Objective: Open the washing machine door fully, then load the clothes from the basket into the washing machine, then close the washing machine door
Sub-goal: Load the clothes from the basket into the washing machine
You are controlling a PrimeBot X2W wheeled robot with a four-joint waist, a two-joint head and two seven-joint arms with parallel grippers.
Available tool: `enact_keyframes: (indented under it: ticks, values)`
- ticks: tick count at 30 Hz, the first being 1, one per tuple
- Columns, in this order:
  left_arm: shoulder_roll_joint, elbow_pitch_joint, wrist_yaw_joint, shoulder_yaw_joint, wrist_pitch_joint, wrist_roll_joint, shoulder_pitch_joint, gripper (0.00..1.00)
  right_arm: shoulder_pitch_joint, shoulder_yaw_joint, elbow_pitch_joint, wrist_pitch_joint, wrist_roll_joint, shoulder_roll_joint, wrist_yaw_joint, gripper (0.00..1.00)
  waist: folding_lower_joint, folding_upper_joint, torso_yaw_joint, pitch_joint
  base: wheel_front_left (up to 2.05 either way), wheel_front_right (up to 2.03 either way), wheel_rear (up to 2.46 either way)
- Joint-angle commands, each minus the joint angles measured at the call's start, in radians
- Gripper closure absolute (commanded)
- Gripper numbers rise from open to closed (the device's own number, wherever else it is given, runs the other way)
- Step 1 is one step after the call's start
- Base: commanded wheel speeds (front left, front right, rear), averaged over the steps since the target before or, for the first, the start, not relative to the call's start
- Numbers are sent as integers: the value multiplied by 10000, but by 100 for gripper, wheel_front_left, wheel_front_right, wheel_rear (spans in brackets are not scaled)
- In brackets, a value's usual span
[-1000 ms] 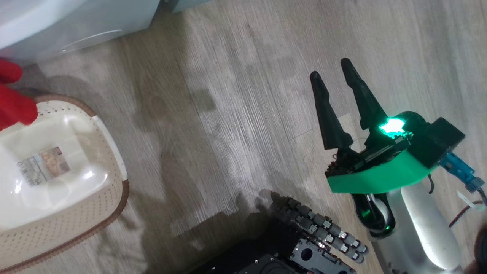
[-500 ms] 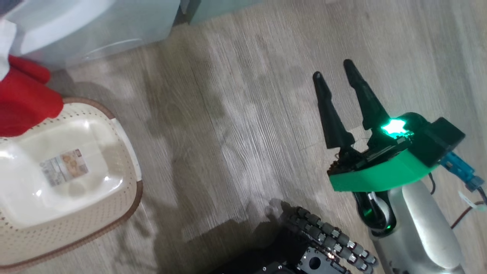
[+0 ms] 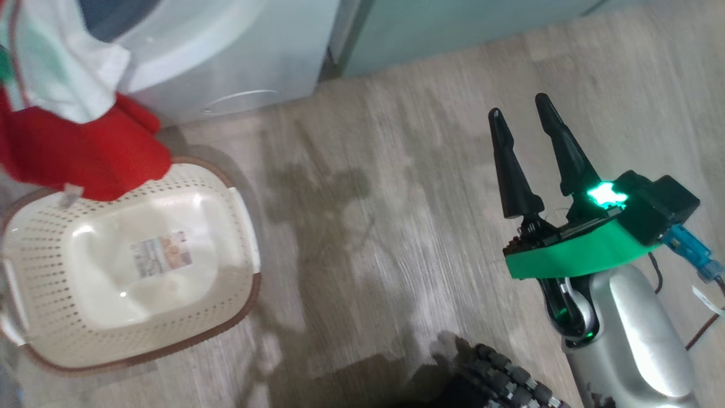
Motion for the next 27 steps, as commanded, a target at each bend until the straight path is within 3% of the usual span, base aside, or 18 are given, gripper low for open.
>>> enact_keyframes:
  ticks: [1, 13, 18, 27]
  values:
    - [310, -729, 122, 355, -47, 57, 227, 0, 275, 108, -232, -93, -87, 5, 0, 0, 1, -1, 396, -376, 0, 0, 0]
    - [-1106, -5984, 1437, 799, -50, 661, 5051, 0, 330, -444, 242, -93, -712, 5, 0, 0, 1, -1, 1574, -1286, 0, 0, 0]
    - [-1509, -6940, 1664, 891, -50, 870, 6352, 0, 314, -641, 458, -31, -927, 5, 0, 0, 1, -1, 1940, -1668, 0, 0, 0]
    - [-2029, -7323, 1603, 680, -50, 1165, 7832, 0, 561, -892, 760, 210, -1141, 5, 0, 0, 1, -1, 2361, -2410, 0, 0, 0]
